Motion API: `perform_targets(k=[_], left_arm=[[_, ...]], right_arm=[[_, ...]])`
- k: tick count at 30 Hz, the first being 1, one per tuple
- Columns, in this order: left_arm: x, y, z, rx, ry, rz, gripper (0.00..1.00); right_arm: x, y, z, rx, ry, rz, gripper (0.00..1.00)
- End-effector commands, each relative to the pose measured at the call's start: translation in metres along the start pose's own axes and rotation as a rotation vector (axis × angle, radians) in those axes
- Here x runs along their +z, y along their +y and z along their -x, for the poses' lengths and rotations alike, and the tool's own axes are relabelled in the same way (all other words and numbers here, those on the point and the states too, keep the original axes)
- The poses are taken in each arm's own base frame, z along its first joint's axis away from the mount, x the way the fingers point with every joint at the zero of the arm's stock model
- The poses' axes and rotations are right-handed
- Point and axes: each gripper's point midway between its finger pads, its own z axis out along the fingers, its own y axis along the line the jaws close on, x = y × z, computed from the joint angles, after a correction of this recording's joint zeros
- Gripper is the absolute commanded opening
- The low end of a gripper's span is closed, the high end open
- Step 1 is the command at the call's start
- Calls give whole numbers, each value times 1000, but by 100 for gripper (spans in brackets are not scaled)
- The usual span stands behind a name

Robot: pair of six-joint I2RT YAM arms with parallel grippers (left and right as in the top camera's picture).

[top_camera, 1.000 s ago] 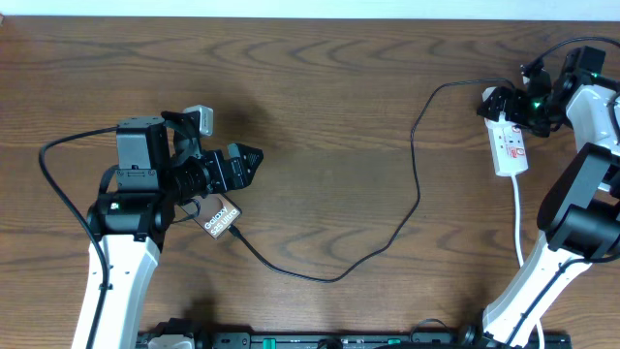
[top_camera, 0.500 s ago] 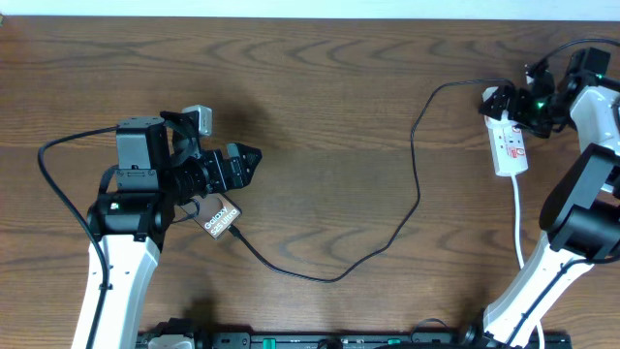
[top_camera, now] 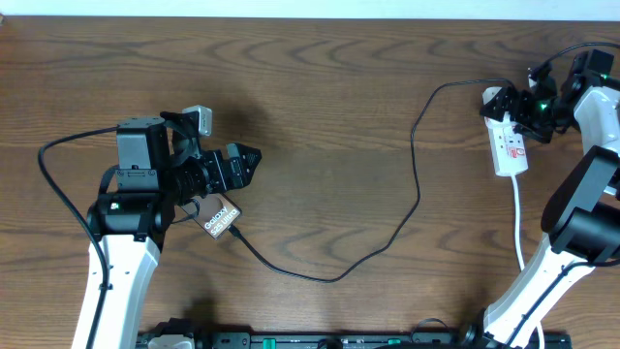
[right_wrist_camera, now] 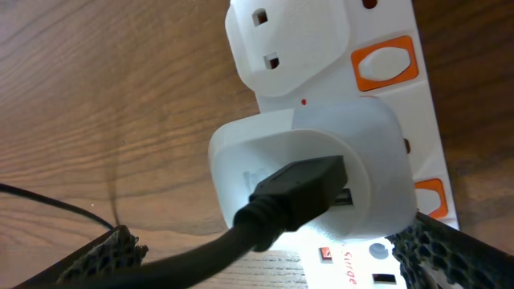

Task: Plug charger to phone and switch on socket
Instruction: 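Press the orange switch beside the charger with the right gripper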

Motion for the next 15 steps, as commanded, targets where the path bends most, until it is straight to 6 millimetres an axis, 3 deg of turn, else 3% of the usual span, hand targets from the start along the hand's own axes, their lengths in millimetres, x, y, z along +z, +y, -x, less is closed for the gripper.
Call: perform_targets(k=[1, 6, 15], left_arm=[[-1, 1, 3, 20, -7, 13, 94], [-1, 1, 1, 17, -2, 15, 94], [-1, 4, 1, 14, -2, 30, 94]], right_arm=[[-12, 6, 9, -14, -38, -13, 99], [-12, -2, 13, -23, -53, -55, 99], [-10, 3, 10, -28, -39, -47, 99]])
